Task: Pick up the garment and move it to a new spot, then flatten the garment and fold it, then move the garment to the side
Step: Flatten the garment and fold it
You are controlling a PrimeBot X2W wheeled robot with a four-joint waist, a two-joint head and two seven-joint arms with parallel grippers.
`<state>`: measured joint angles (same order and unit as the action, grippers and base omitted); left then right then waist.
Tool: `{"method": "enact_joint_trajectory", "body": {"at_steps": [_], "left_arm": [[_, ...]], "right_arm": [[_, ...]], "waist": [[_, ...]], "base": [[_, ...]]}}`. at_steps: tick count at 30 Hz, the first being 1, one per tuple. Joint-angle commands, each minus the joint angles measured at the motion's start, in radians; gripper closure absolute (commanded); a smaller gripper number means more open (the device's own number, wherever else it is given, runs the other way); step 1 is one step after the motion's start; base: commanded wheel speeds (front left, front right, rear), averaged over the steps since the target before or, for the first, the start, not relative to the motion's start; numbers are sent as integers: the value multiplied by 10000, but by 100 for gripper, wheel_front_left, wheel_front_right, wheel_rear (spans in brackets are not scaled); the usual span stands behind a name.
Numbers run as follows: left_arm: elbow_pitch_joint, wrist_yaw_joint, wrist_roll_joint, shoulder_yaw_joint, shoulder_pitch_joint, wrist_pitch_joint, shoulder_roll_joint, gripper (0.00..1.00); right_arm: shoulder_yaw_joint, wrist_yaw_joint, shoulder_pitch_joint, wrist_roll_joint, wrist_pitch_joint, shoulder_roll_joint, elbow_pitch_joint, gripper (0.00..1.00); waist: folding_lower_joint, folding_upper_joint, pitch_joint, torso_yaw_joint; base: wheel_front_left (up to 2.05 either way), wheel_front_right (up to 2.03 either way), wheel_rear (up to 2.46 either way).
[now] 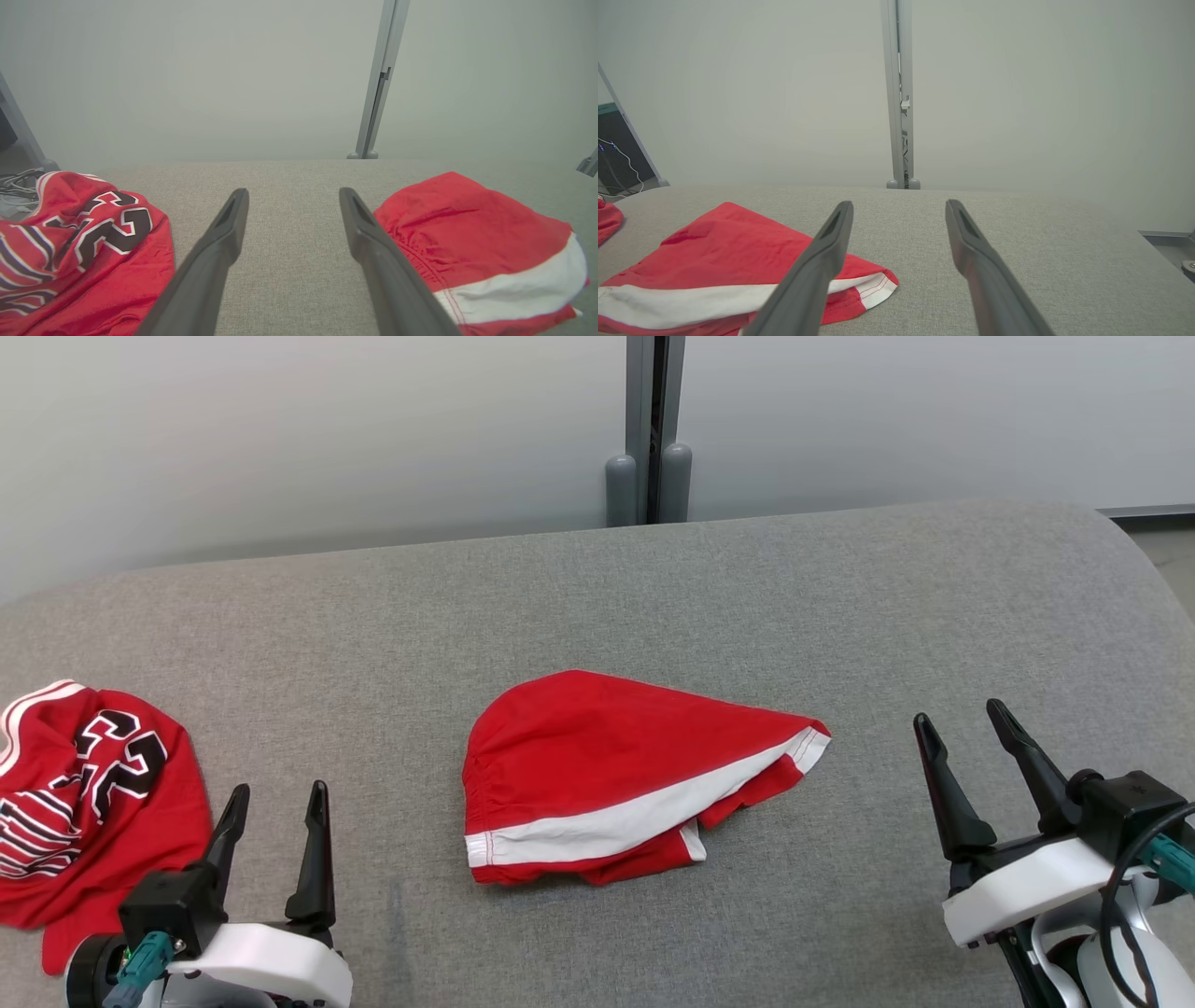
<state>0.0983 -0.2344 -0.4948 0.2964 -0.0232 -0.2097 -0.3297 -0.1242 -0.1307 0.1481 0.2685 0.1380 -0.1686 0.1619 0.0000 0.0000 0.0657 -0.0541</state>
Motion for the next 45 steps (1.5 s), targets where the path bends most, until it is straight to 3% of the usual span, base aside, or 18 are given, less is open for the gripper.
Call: {"method": "enact_joint_trajectory", "body": {"at_steps": [1,11,22,34,35,37,38,45], "left_arm": [[-60,-63,-7,-11,118,17,-58,0],[-211,-73,4,89,-49,165,-118,0],[-89,1035,-722,1369,-603,1827,434,0],[118,1444,-1261,1930,-829,3303,420,2],[109,1457,-1307,1917,-861,3347,410,21],[87,1458,-1330,1886,-909,3363,386,80],[71,1478,-1359,1875,-919,3363,377,100],[-25,1366,-1121,1889,-995,3382,113,100]], "right_arm": [[58,-2,-143,-84,-70,-28,-111,0],[193,-2,-209,-87,-224,61,-384,0],[69,-2,-39,-16,-145,150,-327,0],[-27,-2,146,104,-29,206,-122,0],[-40,-2,184,120,-22,209,-98,0],[-85,-2,229,137,-24,199,-44,0],[-92,-2,244,140,-4,189,-21,0],[-222,-2,317,170,-81,112,294,0]], "waist": [[0,0,18,3],[0,0,106,73],[0,0,478,-62],[0,0,834,-360],[0,0,853,-394],[0,0,887,-456],[0,0,904,-481],[0,0,1014,-546]], "base": [[0,0,0],[0,0,0],[0,0,0],[0,0,0],[0,0,0],[0,0,0],[0,0,0],[0,0,0]]}}
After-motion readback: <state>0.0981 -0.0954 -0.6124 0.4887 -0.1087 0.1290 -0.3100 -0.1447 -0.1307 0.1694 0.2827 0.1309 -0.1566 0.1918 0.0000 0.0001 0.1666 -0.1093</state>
